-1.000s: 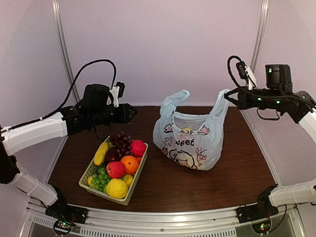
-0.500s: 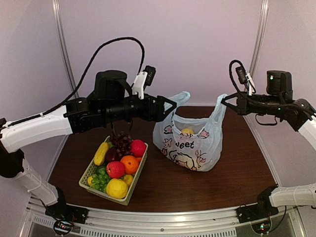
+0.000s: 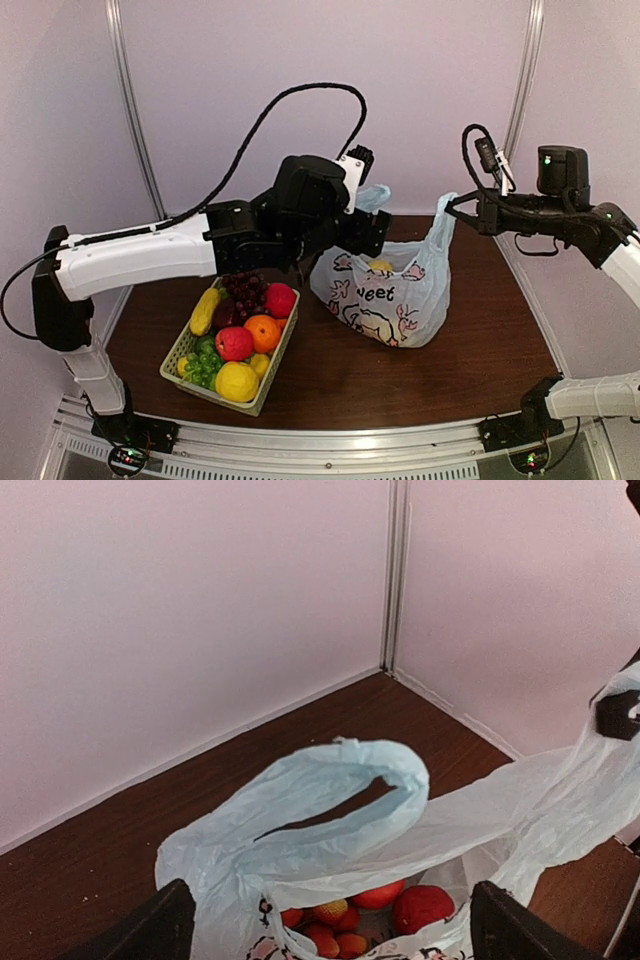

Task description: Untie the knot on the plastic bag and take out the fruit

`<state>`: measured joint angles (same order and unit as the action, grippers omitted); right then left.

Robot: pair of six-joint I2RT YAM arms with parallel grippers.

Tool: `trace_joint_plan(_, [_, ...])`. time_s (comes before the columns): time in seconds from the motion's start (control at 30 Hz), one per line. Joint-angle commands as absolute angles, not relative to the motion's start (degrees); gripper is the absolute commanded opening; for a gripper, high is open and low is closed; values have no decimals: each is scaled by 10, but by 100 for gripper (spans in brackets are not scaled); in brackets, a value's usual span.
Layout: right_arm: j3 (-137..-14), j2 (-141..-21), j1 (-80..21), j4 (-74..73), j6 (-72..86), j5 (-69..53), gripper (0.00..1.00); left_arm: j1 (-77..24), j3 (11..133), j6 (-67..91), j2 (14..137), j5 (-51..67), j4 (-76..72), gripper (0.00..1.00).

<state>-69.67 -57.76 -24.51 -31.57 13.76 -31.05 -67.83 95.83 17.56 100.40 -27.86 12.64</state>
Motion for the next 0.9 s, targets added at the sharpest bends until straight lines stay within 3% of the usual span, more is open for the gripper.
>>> trace_joint_plan(0.0, [-684, -570, -248, -303, 143, -320, 0, -679, 1011, 145, 1034, -359, 135, 98])
trace_joint_plan(0.3, [-659, -558, -249, -287, 159, -321, 0, -679, 1103, 91, 1103, -431, 140, 97])
trace_joint_plan(0.63, [-658, -559, -250, -291, 159, -322, 0, -678, 1127, 48, 1150, -292, 110, 97])
trace_joint_plan(0.87, [-654, -560, -250, -287, 162, -324, 0, -674, 1154, 37, 1181, -353, 114, 97])
